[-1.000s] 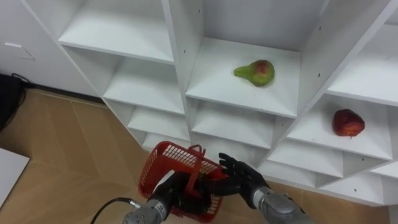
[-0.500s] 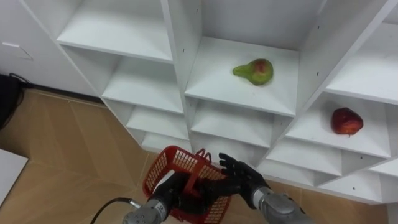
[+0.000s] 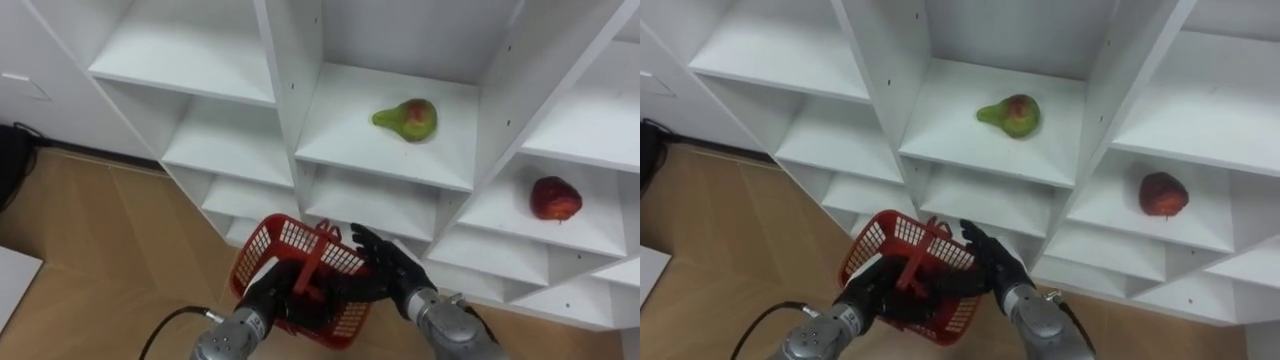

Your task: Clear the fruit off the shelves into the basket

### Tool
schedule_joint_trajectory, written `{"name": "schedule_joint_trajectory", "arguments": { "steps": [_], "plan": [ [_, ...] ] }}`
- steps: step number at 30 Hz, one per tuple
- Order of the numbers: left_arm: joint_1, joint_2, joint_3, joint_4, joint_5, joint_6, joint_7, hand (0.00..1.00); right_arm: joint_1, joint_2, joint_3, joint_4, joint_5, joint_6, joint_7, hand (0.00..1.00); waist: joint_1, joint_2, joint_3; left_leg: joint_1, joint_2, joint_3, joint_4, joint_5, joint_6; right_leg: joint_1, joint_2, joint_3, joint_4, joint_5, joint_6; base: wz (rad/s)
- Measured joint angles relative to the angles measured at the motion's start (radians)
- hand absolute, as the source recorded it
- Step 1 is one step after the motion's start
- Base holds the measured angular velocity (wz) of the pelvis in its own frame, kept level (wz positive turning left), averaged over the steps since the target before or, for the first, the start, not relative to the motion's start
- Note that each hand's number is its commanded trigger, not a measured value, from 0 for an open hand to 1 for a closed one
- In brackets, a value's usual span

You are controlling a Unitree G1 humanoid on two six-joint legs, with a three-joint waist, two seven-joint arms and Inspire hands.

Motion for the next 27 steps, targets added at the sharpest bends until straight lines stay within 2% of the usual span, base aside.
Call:
{"name": "schedule_joint_trajectory", "arguments": {
  "steps": [3, 9, 12, 15, 19, 25, 27],
  "plan": [
    [0.019, -0.001, 0.009, 0.000, 0.000, 0.000, 0.000, 1.00, 0.028, -0.003, -0.014, -0.030, -0.060, 0.000, -0.002, 0.00, -0.002, -0.006, -0.0040, 0.022, 0.000, 0.020, -0.005, 0.000, 0.000, 0.013, 0.002, 0.018, -0.001, -0.001, 0.002, -0.15],
    [0.030, 0.001, 0.019, -0.004, -0.001, -0.001, 0.014, 1.00, 0.112, -0.027, -0.017, -0.182, -0.197, 0.000, -0.024, 0.00, -0.005, -0.017, -0.0114, 0.053, 0.000, 0.021, -0.015, 0.000, 0.001, 0.039, 0.007, 0.024, -0.004, -0.002, 0.001, -0.03],
    [0.033, 0.003, 0.028, -0.004, -0.001, -0.002, 0.028, 1.00, 0.117, -0.042, -0.018, -0.204, -0.248, 0.000, -0.040, 0.00, -0.004, -0.022, -0.0116, 0.069, 0.000, 0.022, -0.020, 0.000, 0.001, 0.051, 0.008, 0.027, -0.005, -0.002, 0.001, -0.02],
    [0.038, 0.007, 0.052, -0.002, 0.000, -0.003, 0.023, 1.00, 0.121, -0.054, -0.018, -0.250, -0.337, 0.001, -0.040, 0.00, 0.005, -0.037, -0.0113, 0.087, 0.000, 0.025, -0.034, 0.001, -0.001, 0.056, 0.013, 0.046, -0.005, -0.002, 0.000, -0.13],
    [0.049, 0.006, 0.083, -0.002, 0.000, -0.003, 0.025, 1.00, 0.147, -0.069, -0.016, -0.349, -0.409, 0.001, -0.041, 0.00, 0.007, -0.055, -0.0126, 0.108, 0.000, 0.024, -0.050, 0.001, -0.001, 0.073, 0.017, 0.052, -0.019, -0.002, 0.000, -0.06],
    [0.059, 0.024, 0.097, -0.023, 0.001, -0.004, 0.034, 1.00, 0.158, -0.095, -0.007, -0.489, -0.484, 0.010, -0.039, 0.00, 0.014, -0.078, -0.0104, 0.126, 0.001, 0.021, -0.059, 0.001, -0.001, 0.082, 0.018, 0.061, -0.020, -0.002, 0.001, -0.04],
    [0.060, 0.026, 0.108, -0.024, 0.001, -0.008, 0.034, 1.00, 0.161, -0.103, -0.004, -0.526, -0.484, 0.008, -0.039, 0.00, 0.028, -0.089, -0.0048, 0.137, 0.001, 0.018, -0.064, 0.001, -0.001, 0.088, 0.021, 0.071, -0.020, -0.002, 0.001, -0.13]
  ]
}}
